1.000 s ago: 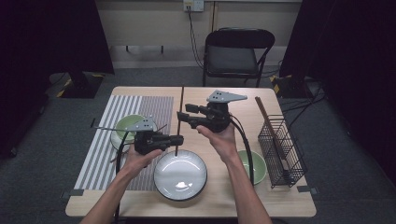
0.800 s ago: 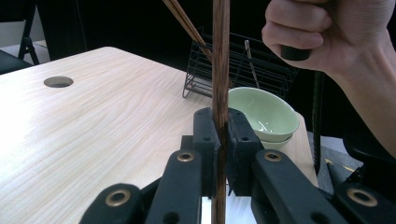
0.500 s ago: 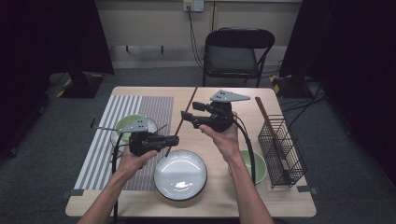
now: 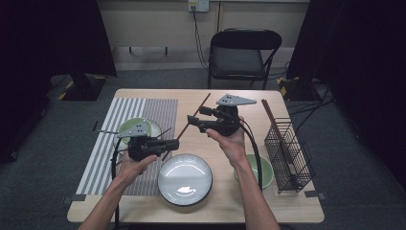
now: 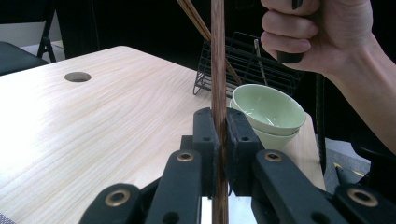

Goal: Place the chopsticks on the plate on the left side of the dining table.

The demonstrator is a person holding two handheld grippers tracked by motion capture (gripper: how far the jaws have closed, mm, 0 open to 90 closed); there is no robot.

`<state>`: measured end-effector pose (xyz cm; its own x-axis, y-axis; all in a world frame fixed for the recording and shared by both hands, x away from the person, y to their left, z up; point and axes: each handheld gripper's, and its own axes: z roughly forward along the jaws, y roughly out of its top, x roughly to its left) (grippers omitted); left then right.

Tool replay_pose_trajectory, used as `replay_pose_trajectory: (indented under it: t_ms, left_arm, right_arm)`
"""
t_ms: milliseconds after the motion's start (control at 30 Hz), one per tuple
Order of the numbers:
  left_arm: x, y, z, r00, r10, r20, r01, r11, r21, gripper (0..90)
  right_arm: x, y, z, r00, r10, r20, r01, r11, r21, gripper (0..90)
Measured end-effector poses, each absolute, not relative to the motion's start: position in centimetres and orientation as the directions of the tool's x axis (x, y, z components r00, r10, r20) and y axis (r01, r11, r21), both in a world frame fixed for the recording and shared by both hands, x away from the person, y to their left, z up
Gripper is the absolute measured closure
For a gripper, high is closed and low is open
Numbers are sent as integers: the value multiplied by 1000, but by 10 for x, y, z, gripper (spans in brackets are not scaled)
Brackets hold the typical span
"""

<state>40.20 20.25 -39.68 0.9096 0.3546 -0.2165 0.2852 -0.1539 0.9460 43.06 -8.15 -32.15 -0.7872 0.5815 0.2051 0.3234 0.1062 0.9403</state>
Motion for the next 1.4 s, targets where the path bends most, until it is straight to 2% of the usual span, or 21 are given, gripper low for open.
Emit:
replay_pose_trajectory:
  t_ms: [367,533,767,1400]
  left_arm:
    - [403,202,-399,905,372,-207,289,-180,940,841]
    - [403,202,-402,904,368,-217,299,-181,937,841]
    - [401,201,-402,910,362,-205,293,-211,933,841]
    - [399,223,-396,900,377,-220,291,-143,946,843]
  right_arm:
    - [433,-85,-328,-772,601,205,340,118,933,360]
    - [437,-85,-326,-775,601,197,343,137,929,323]
    - [443,-91,-321,-752,628,198,332,102,938,313]
    - [445,-99,-330,-718,674,177,343,120,932,303]
